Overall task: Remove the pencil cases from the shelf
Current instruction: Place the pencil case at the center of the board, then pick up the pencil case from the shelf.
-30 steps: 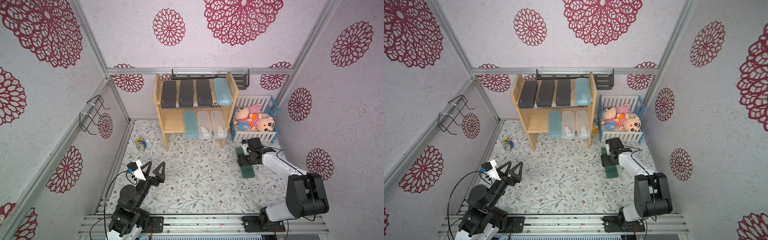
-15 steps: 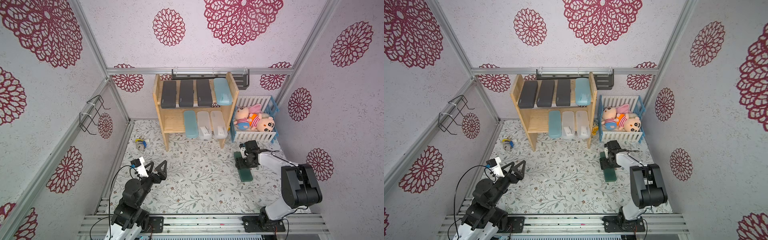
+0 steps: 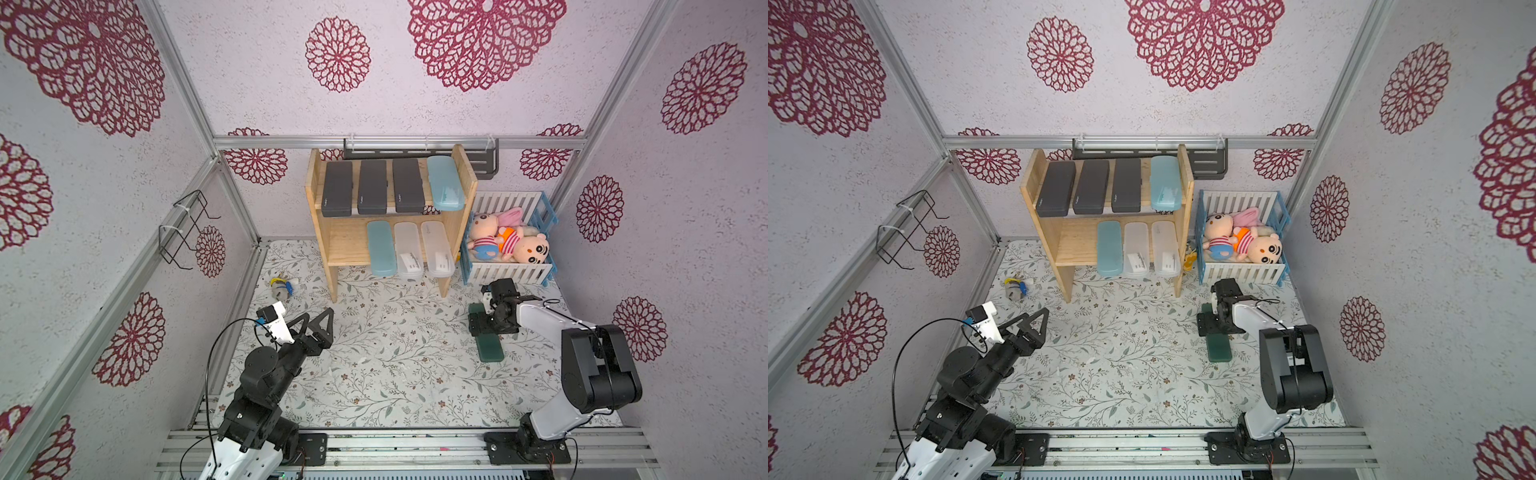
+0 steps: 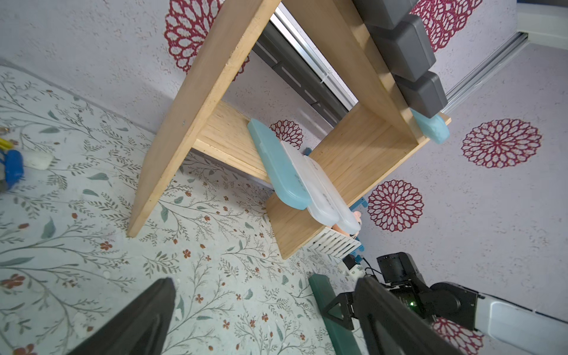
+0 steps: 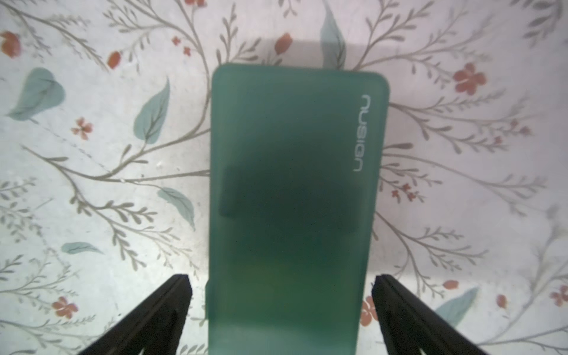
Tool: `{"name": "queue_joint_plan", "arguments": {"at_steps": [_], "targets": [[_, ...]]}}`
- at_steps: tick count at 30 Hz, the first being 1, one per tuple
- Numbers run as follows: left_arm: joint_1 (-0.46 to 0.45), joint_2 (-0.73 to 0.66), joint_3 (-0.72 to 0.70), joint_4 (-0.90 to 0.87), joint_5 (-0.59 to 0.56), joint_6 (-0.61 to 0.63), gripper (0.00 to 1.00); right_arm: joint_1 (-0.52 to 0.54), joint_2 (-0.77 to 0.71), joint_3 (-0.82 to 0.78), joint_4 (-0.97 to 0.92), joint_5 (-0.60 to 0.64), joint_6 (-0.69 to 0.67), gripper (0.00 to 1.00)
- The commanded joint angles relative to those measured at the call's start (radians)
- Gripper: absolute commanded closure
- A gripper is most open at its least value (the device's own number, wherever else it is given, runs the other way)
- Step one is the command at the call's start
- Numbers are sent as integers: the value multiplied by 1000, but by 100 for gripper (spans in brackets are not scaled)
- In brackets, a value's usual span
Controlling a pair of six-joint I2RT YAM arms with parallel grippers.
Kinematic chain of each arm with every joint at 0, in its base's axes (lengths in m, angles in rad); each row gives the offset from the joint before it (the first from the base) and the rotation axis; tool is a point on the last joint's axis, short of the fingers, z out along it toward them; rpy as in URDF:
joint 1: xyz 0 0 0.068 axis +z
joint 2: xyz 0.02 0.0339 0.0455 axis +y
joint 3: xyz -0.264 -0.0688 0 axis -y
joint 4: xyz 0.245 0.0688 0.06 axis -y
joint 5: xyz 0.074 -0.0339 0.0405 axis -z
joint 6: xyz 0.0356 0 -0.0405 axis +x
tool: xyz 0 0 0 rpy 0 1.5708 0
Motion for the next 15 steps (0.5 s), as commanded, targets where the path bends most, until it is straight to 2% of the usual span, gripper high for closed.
{"name": "queue_joint_plan", "arguments": {"at_steps": [1,6,11,15], "targets": [[-8,92,56,77,71,-130,3,-3,-120,63,-3,-10,28,1],[-8,248,105,171,98,-239,3,-3,-337,101,16,-14,155,1],[-8,424,143,316,162,-357,3,0,-580,16,129,-154,314,1],[-8,591,212,330,215,-398,3,6,-697,-19,158,-144,357,1]]}}
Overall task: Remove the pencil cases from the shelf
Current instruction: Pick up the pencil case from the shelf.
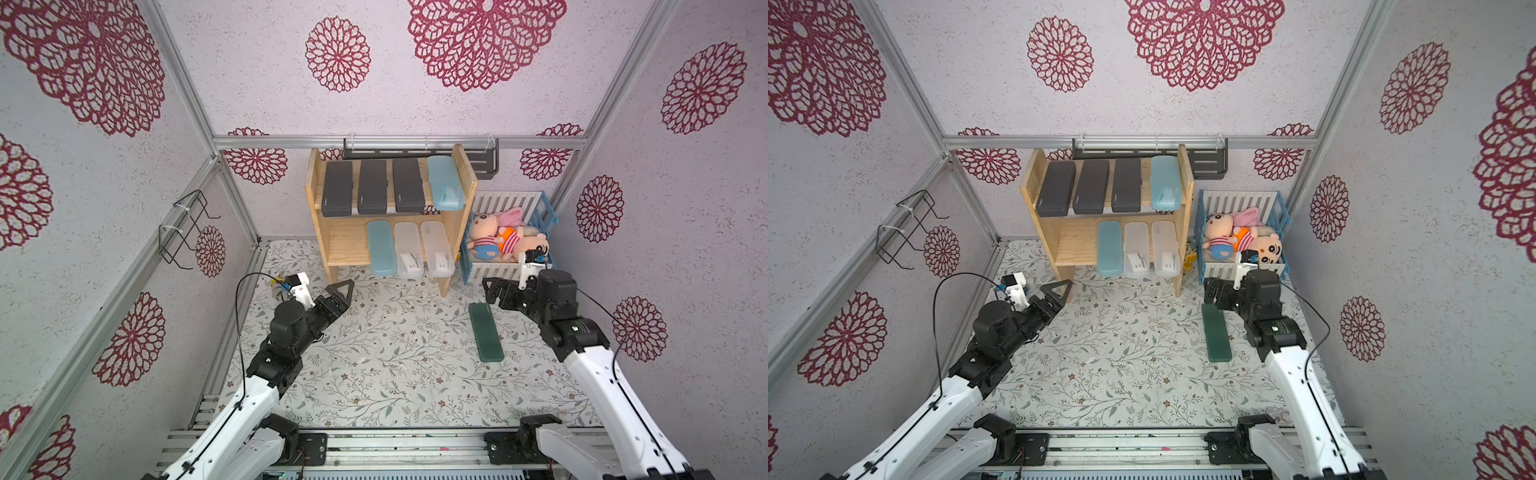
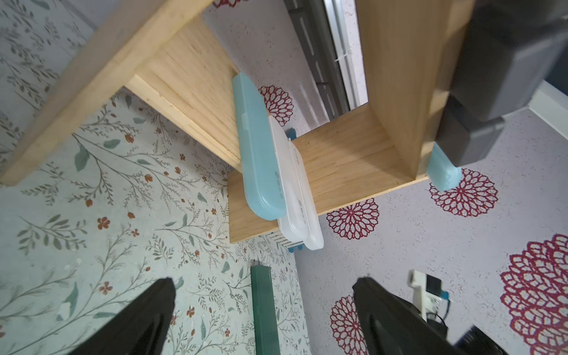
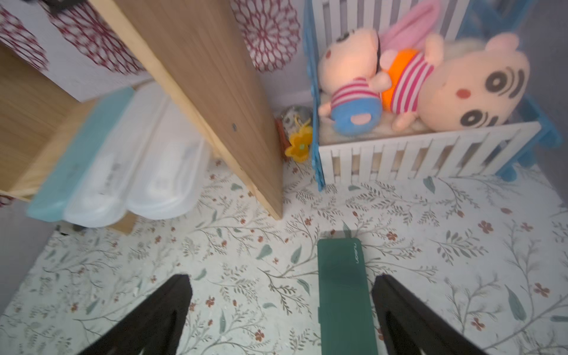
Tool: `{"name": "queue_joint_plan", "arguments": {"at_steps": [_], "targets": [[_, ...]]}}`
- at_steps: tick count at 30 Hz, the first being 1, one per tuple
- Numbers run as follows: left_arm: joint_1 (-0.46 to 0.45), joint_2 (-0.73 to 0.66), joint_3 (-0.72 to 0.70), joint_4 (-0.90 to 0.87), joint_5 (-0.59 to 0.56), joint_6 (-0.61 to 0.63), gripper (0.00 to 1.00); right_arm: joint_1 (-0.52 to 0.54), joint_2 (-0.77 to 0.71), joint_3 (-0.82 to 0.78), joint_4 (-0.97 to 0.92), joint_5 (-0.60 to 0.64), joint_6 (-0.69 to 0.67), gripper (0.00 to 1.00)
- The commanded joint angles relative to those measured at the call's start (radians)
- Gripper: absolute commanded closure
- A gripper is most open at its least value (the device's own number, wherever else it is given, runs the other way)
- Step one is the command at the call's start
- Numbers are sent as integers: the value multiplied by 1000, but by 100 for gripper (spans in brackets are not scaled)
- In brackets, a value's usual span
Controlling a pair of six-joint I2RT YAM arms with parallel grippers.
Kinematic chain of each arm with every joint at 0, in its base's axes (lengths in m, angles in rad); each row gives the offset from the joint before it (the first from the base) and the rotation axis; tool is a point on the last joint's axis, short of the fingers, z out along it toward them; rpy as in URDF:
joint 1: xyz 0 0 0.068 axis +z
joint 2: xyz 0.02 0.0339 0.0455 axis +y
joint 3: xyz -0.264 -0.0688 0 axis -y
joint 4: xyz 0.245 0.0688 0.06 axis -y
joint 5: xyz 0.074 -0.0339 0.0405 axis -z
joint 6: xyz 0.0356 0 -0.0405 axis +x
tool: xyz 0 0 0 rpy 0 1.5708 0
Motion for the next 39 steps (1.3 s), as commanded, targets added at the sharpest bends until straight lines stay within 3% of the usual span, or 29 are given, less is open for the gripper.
{"name": "queue_joint_plan", "arguments": {"at_steps": [1,10,24,33,39], "targets": [[-7,101,62,86,72,-53,3,4,-48,-22,49,-34,91,1],[-7,373,170,259,192,-124,3,18,-104,-34,91,-52,130,1],[-8,541,223,375,182,-166,0,34,-63,-24,104,-42,138,1],[-9,639,230,501,168,-209,9,37,-28,6,98,-40,118,1],[-8,661,232,550,167,-226,22,38,-6,17,94,-42,106,1]]}}
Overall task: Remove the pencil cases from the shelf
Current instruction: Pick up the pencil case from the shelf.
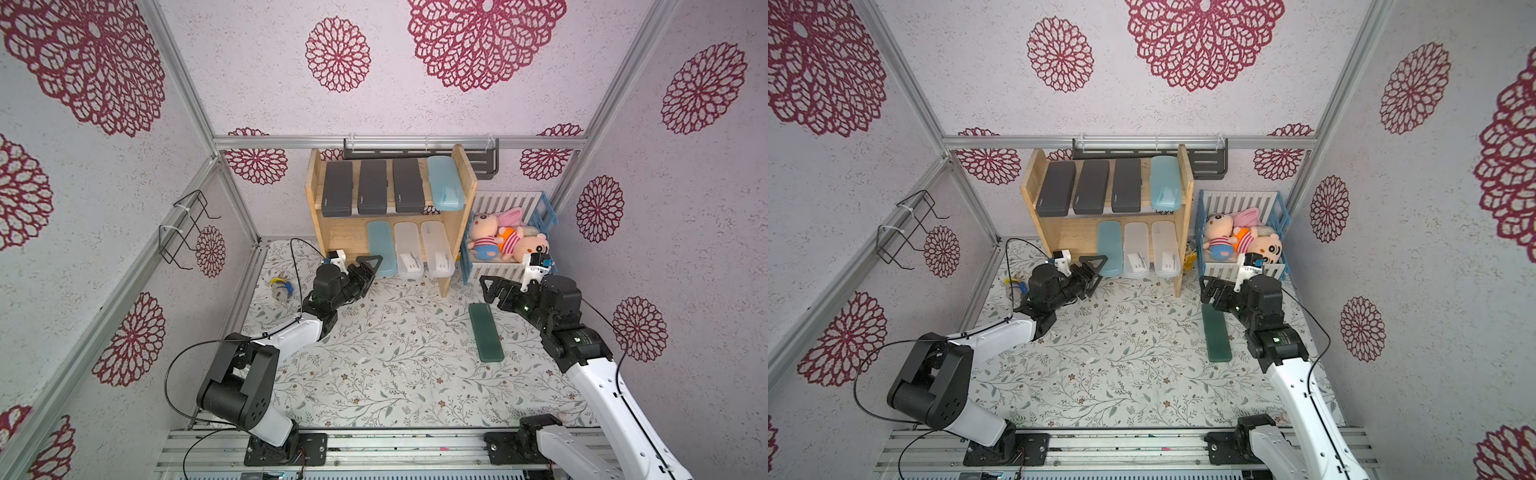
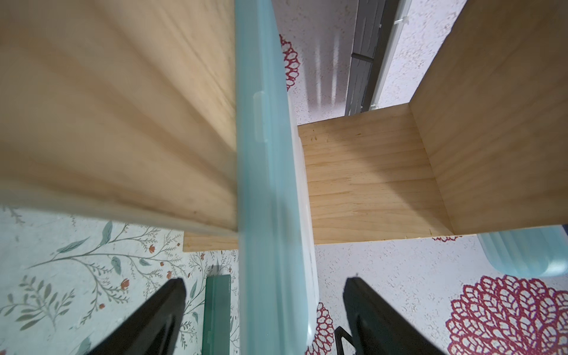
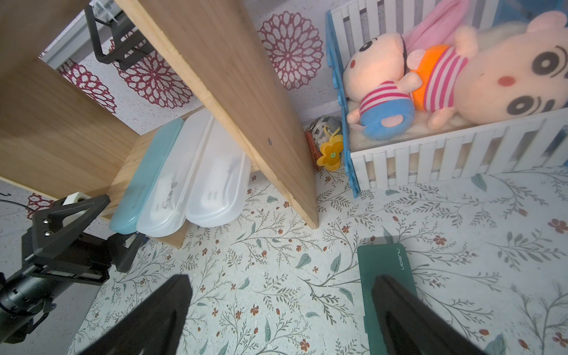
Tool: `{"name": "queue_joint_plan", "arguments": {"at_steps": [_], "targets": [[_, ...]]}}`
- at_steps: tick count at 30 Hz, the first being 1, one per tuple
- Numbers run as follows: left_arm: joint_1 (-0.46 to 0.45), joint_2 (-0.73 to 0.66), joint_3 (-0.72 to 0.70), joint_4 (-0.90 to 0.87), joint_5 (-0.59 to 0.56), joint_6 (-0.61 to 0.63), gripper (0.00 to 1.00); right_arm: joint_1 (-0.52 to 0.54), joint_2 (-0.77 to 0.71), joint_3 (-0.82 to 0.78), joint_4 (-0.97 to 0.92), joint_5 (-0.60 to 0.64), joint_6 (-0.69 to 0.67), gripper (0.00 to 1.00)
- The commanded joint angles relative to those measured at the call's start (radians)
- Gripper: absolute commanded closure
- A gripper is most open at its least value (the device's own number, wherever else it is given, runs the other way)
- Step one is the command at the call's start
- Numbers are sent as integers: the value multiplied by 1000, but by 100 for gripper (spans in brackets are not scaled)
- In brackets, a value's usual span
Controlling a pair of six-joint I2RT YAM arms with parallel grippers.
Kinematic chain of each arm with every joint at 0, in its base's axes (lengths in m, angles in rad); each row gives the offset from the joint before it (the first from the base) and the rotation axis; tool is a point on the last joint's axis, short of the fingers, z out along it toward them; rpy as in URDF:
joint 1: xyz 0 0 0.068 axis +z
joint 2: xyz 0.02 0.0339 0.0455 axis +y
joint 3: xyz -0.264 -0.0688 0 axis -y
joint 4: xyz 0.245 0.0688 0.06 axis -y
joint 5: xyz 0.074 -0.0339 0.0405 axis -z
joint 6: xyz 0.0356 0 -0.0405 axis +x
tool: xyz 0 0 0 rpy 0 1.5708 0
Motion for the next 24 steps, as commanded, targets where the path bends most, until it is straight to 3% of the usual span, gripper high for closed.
{"name": "queue_joint_plan", "arguments": {"at_steps": [1,13,20,24], "targets": [[-7,13,12,70,-7,-6,23,8,2,47,24,2,-15,1],[-8,48,10,72,-3,-23,35,18,9,54,4,24,-38,2],[-18,78,0,138,16,-64,57,34,18,65,-17,31,-40,4],[-19,68,-27,159,11,-69,84,49,17,74,-26,45,-40,5]]}}
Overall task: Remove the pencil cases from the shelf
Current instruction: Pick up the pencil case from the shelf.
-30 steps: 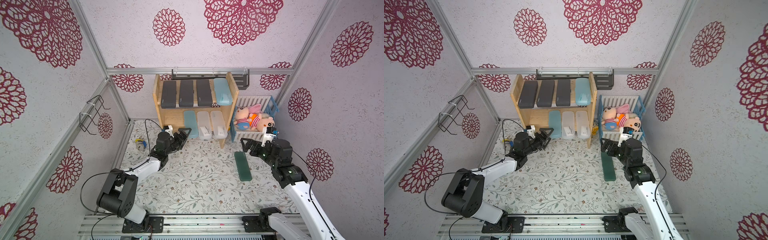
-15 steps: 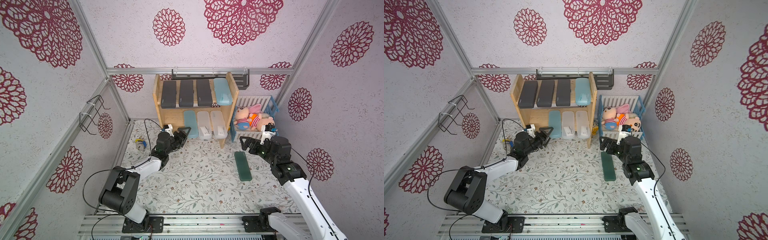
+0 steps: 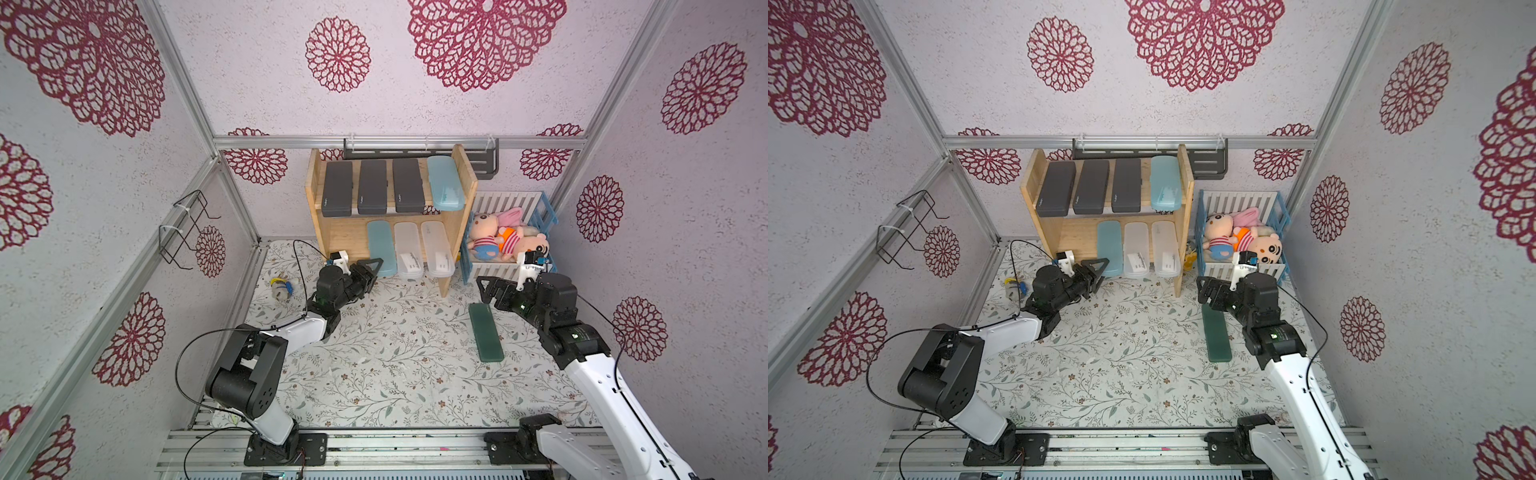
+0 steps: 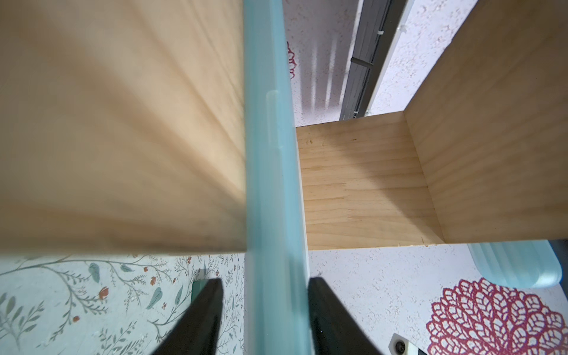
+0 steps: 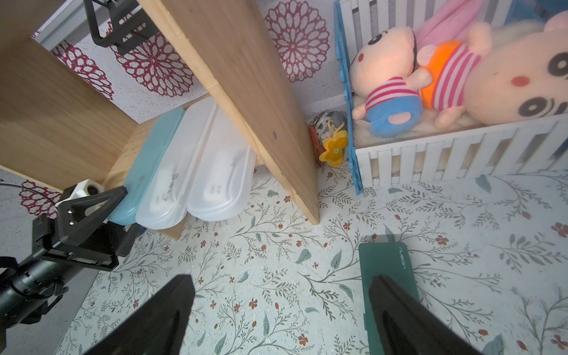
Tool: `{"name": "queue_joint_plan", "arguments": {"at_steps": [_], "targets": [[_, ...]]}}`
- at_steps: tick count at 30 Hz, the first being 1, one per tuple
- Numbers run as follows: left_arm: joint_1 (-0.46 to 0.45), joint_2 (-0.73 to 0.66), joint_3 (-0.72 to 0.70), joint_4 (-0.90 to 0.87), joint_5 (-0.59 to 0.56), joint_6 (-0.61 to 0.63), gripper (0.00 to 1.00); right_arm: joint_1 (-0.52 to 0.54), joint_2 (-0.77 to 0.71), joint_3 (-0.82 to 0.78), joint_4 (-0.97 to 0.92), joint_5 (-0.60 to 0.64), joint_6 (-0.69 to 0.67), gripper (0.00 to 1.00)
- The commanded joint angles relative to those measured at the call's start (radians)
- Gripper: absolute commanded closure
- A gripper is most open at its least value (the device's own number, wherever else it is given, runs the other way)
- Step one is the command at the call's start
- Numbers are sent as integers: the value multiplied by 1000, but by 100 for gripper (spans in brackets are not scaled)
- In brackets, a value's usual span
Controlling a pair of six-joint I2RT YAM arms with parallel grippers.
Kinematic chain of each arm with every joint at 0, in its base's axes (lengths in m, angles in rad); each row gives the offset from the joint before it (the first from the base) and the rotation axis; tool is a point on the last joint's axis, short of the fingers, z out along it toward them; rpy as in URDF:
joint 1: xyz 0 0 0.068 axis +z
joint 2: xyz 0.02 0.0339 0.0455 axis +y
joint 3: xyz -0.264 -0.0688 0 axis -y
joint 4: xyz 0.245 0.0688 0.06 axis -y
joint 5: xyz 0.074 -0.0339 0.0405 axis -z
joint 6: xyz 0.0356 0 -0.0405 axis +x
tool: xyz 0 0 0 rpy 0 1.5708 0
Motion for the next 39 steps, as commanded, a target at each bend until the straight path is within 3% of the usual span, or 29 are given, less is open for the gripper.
{"name": "queue_joint_plan", "arguments": {"at_steps": [1,8,12,17,22,28,39], "targets": [[-10,-7,-30,43,2,5,97,19,-4,53,6,29,-17,5],[-7,-115,-93,-28,-32,72,100,104,25,117,-19,94,-25,8],[-7,-271,-149,-172,-67,238,100,261,23,161,1,183,2,8],[-49,-628,-291,-420,-244,599,100,509,38,136,150,216,115,5],[-64,-1018,-453,-533,-303,776,100,780,155,153,330,323,169,1],[-69,-1338,-539,-675,-332,827,100,946,420,336,439,363,180,1],[-70,-1500,-529,-786,-318,830,100,989,742,649,342,368,171,1]]}}
